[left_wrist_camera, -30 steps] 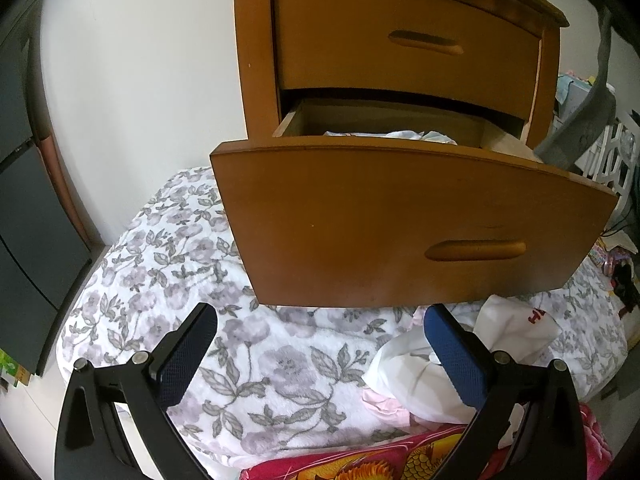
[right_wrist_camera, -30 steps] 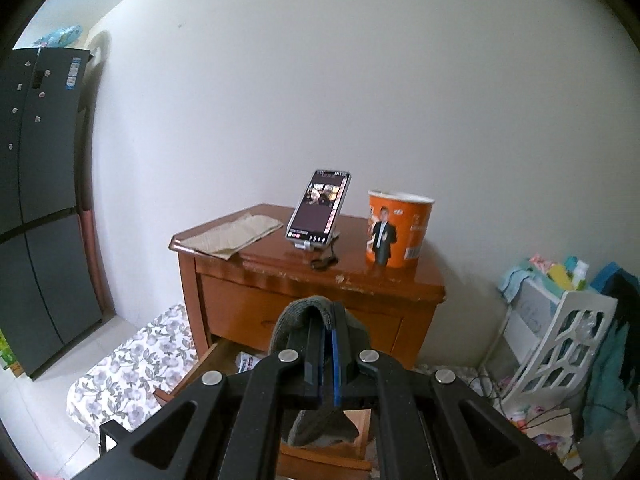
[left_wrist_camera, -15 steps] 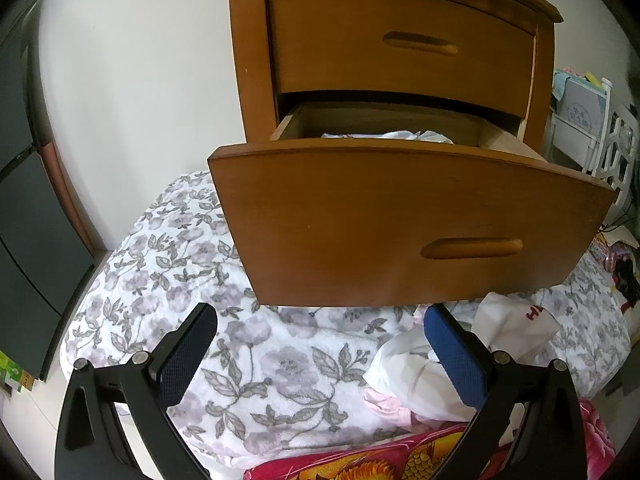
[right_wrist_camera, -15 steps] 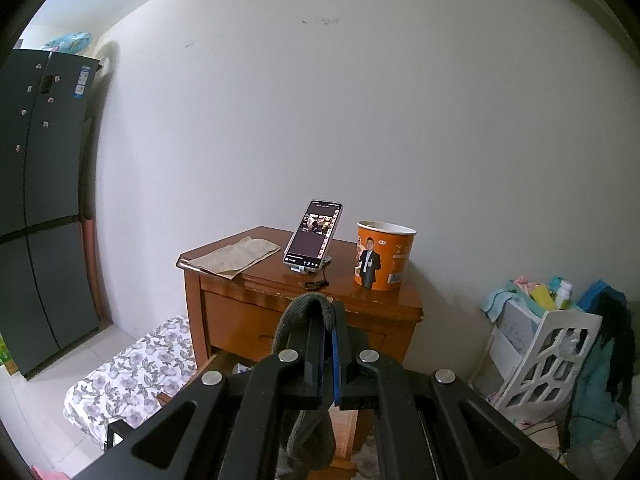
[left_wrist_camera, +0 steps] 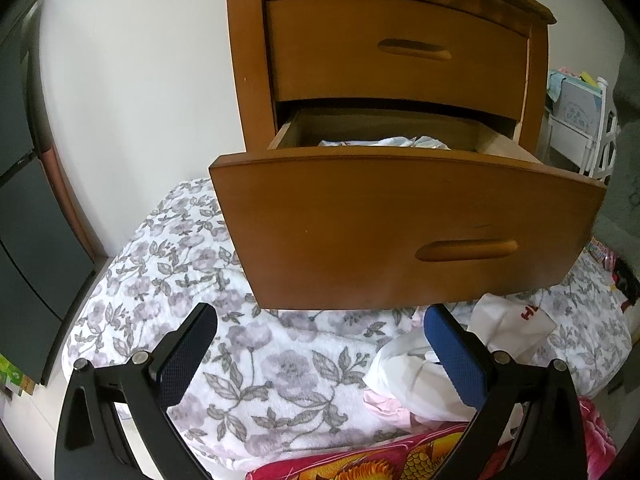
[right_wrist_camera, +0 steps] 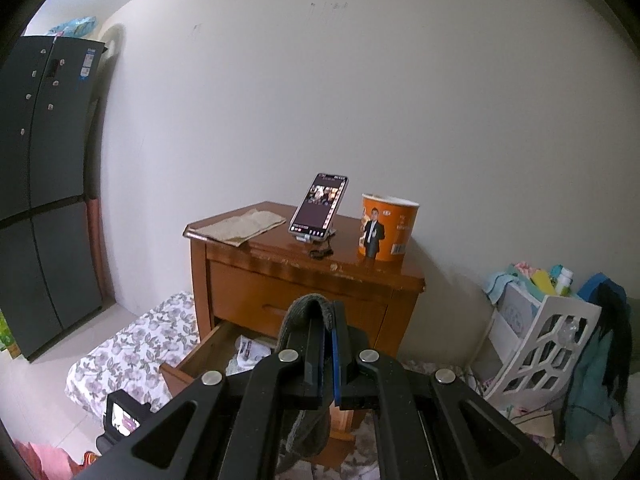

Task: Organize soft objects
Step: 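Lower the dark grey cloth toward the bedspread with the right tool, then lay the dark grey cloth on the bedspread and open the right tool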

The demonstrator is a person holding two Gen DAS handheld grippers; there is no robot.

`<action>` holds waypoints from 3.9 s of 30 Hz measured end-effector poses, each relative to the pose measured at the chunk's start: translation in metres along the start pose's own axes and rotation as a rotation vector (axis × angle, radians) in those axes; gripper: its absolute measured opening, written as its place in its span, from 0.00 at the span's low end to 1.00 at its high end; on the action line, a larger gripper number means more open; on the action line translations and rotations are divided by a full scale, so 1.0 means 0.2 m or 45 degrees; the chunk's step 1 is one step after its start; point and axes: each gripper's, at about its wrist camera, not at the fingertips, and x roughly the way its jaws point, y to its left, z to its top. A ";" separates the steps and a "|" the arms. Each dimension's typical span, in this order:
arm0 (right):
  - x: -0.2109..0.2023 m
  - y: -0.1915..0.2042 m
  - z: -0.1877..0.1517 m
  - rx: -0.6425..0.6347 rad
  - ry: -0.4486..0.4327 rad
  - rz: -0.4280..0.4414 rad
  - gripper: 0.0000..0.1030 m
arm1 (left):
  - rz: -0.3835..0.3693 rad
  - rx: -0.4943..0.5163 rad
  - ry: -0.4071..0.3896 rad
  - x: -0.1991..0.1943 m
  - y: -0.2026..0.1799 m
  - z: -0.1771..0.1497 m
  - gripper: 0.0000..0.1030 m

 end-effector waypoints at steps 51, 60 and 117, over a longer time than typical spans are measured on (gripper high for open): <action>1.03 0.41 -1.26 0.090 1.057 0.302 0.03 | -0.011 -0.028 0.014 0.00 0.01 -0.01 1.00; 1.16 0.38 -1.42 0.118 1.160 0.251 0.03 | -0.018 -0.038 0.034 0.02 0.02 -0.01 1.00; 0.85 0.24 -1.17 0.301 0.894 0.099 1.00 | -0.028 -0.057 0.076 0.04 0.02 -0.02 1.00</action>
